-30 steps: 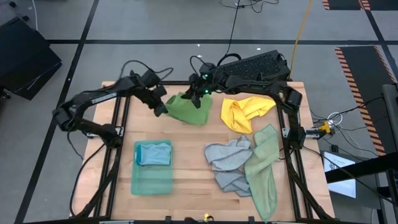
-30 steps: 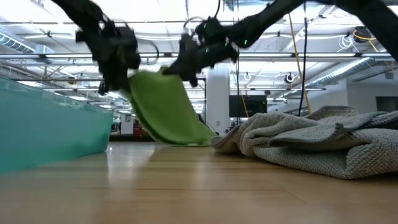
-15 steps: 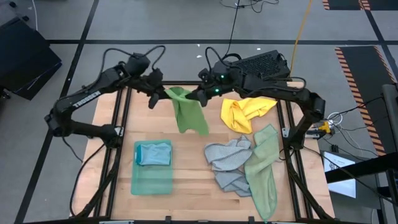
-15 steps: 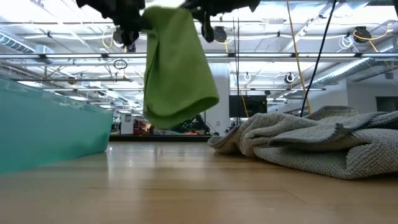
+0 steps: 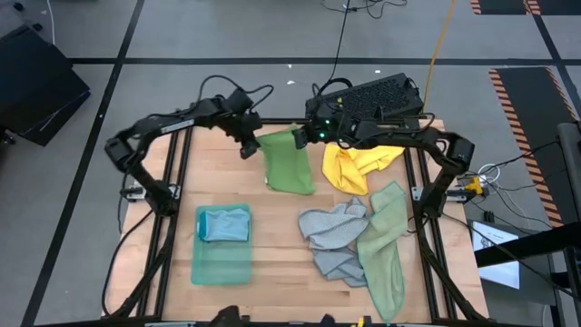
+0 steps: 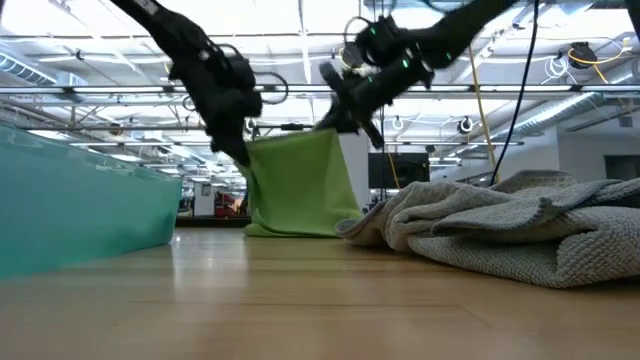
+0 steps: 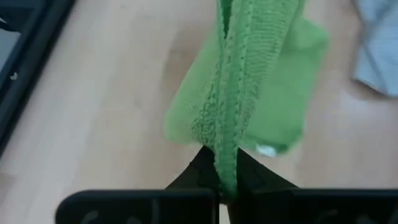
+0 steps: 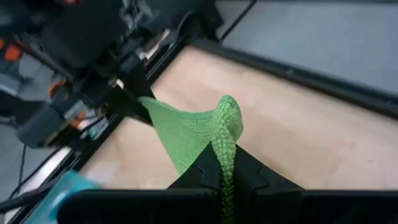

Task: Fold microfiber towels
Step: Fold the green microfiber cloth

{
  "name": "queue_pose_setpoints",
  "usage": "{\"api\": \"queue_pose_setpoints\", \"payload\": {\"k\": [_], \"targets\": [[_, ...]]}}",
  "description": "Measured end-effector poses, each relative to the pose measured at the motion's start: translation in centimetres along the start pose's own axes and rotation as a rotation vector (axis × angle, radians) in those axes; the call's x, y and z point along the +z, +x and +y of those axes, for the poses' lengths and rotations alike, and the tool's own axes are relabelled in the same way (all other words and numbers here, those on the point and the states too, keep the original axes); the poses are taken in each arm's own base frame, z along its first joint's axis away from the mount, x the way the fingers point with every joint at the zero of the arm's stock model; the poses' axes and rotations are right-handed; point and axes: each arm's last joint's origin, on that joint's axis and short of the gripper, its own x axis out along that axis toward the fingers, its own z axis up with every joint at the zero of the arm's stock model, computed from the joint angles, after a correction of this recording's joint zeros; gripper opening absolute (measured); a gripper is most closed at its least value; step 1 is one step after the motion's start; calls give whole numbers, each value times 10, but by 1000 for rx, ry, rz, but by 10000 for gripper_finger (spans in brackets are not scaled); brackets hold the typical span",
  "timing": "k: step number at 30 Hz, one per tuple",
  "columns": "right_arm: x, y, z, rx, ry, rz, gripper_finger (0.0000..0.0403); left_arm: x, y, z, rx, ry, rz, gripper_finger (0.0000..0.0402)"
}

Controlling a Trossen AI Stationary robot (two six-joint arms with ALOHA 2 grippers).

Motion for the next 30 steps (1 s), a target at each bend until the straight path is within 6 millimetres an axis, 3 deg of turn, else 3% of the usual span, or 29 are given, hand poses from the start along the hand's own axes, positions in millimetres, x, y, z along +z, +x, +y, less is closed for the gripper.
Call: {"api": "queue_pose_setpoints", "payload": {"k": [8, 18, 25, 30], "targets": [[-38, -4, -61, -43, 23, -85, 3, 15, 45, 16, 18, 4, -102, 5], [-64, -9, -78, 1, 12, 20, 79, 18, 81, 7, 46, 34, -74, 5], [-46, -10, -74, 69, -28, 158, 133, 19, 86, 2, 74, 45, -59, 5], [-15, -11, -68, 69, -223, 185, 151, 20, 90, -8, 58, 99, -52, 5]]}}
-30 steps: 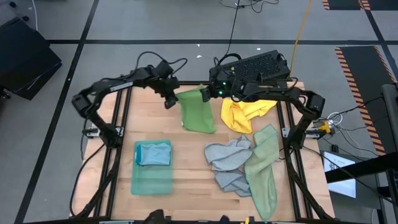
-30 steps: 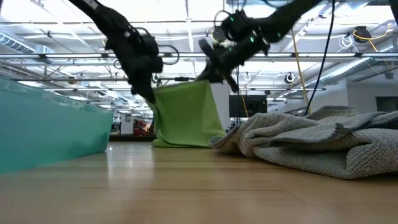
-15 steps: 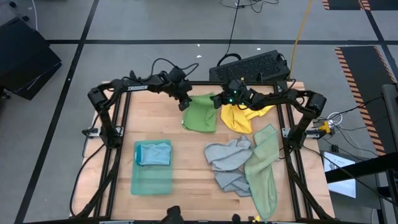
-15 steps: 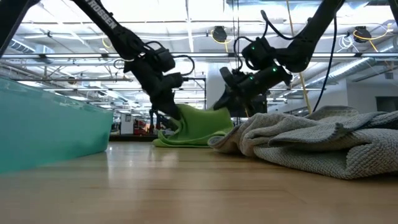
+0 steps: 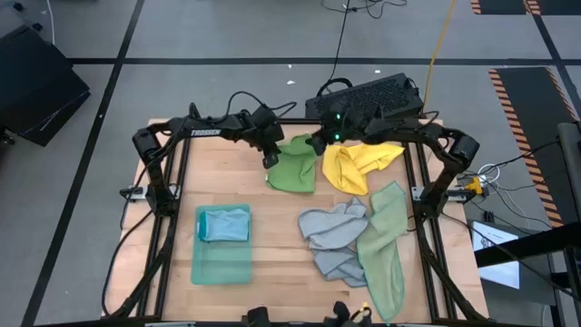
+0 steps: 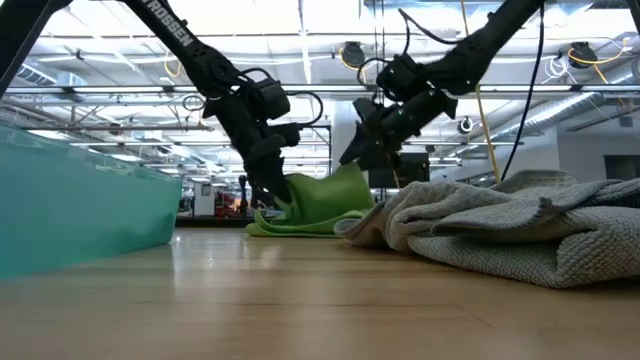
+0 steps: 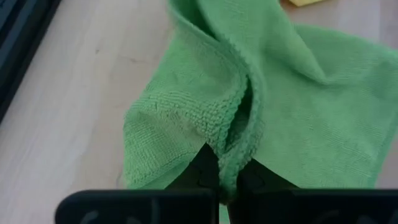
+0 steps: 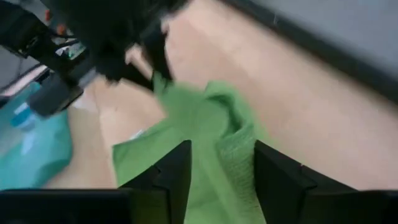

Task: Fold microfiber towels
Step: Fold the green microfiber cloth

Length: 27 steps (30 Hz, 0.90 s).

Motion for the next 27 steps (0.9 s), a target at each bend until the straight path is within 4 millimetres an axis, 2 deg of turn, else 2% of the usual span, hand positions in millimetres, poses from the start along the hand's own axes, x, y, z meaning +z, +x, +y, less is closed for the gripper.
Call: {"api": "queue_pose_setpoints", "payload": {"k": [3, 12, 19, 27], "targets": [[13, -4, -7, -12, -54, -22, 156, 1, 2, -5, 9, 15, 7, 5], [13, -13, -28, 38, -128, 14, 158, 1, 2, -7, 30, 13, 16, 5], [8, 4, -38, 53, -53, -3, 161, 1, 2, -7, 51, 15, 22, 5], [11, 24, -53, 20, 22, -25, 201, 1, 2, -7, 50, 18, 24, 5]]}}
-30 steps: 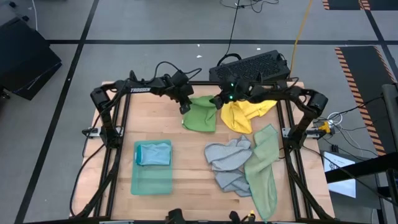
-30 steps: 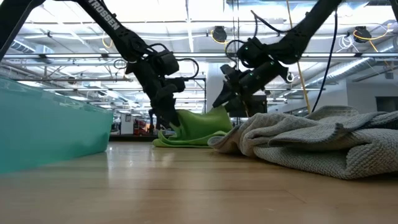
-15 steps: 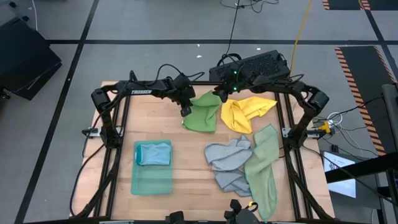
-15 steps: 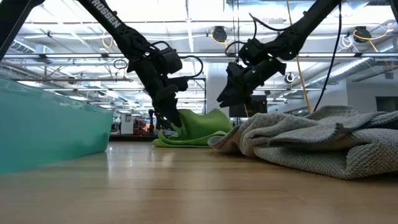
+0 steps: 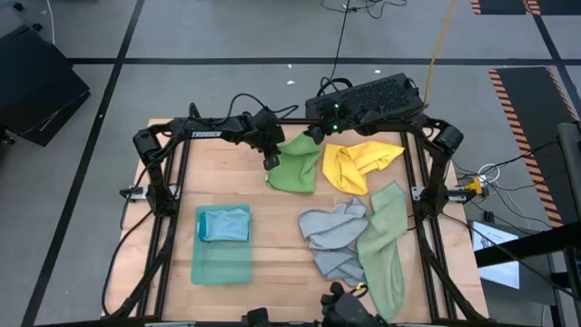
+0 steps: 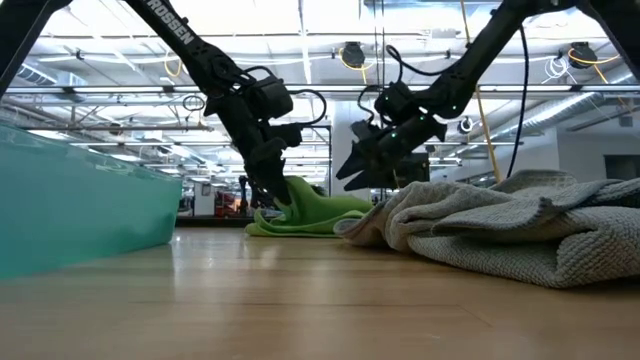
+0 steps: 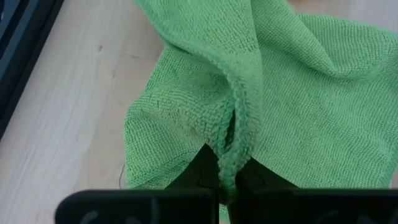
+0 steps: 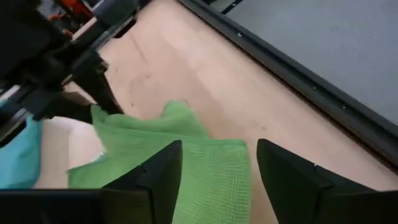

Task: Fold microfiber towels
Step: Fold the green microfiber cloth

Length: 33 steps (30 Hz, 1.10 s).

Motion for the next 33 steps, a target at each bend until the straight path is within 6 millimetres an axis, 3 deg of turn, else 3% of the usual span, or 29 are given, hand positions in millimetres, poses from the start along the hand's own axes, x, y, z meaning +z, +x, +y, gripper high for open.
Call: {"api": "queue_pose_setpoints", "payload": {"k": [10, 16, 21, 27, 33], "targets": [[9, 32, -24, 8, 200, 10, 203, 0, 0, 0, 0, 1, 1, 5], [9, 33, -28, 114, 274, 73, 182, 0, 0, 0, -1, 2, 2, 5], [4, 31, -34, 86, 310, 114, 160, 0, 0, 0, -1, 4, 2, 5], [3, 31, -34, 88, 303, 124, 167, 0, 0, 0, -1, 25, 2, 5], [-9, 44, -37, 196, 375, 180, 169, 0, 0, 0, -1, 33, 1, 5]]}}
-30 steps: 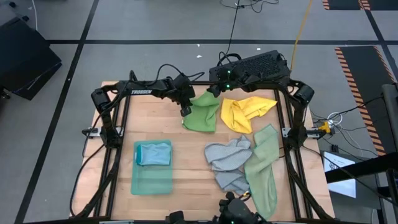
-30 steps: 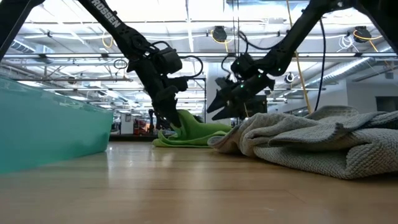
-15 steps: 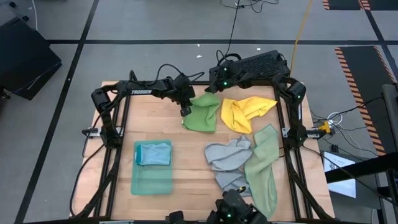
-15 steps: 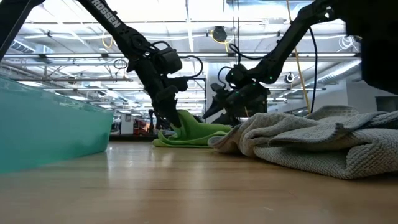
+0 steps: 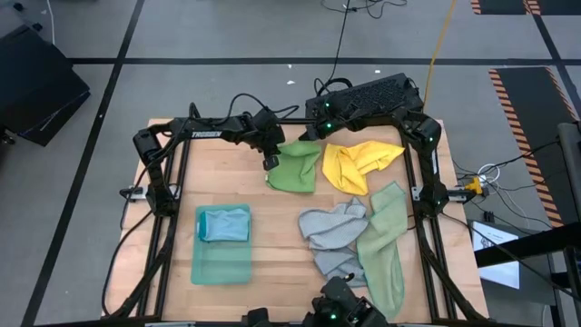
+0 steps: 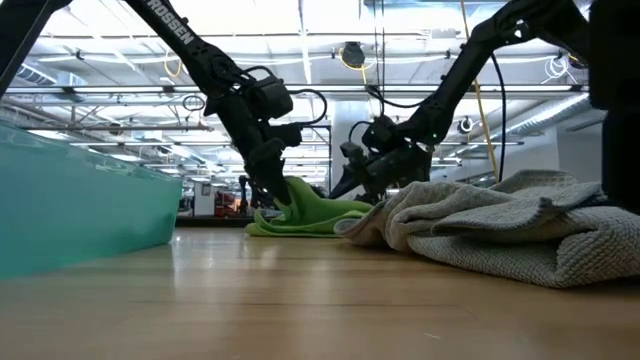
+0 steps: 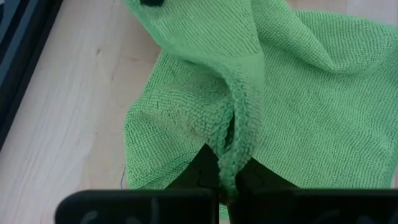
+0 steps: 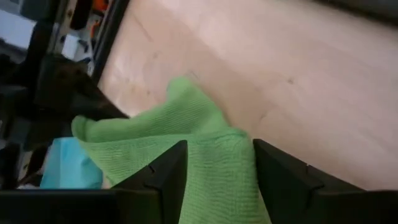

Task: Fold microfiber towels
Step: Fold the green microfiber cloth

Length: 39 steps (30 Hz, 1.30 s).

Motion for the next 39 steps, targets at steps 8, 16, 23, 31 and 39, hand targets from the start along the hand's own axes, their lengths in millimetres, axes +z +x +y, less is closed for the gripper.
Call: {"api": "queue_pose_setpoints", "payload": {"k": [8, 16, 23, 31, 39], "targets": [[6, -4, 3, 24, -33, -40, 58, -1, 0, 0, -3, -8, 9, 5], [16, -22, 20, 34, -132, -83, 5, -2, -14, 9, 7, -114, 38, 5], [28, -56, 73, 35, -332, -207, 3, 19, -79, 14, 79, -142, -69, 5], [21, -53, 107, -13, -419, -263, 1, 20, -116, 17, 84, -143, -139, 5], [1, -52, 153, 132, -395, -173, 1, 12, -147, -6, -193, -178, -118, 5]]}}
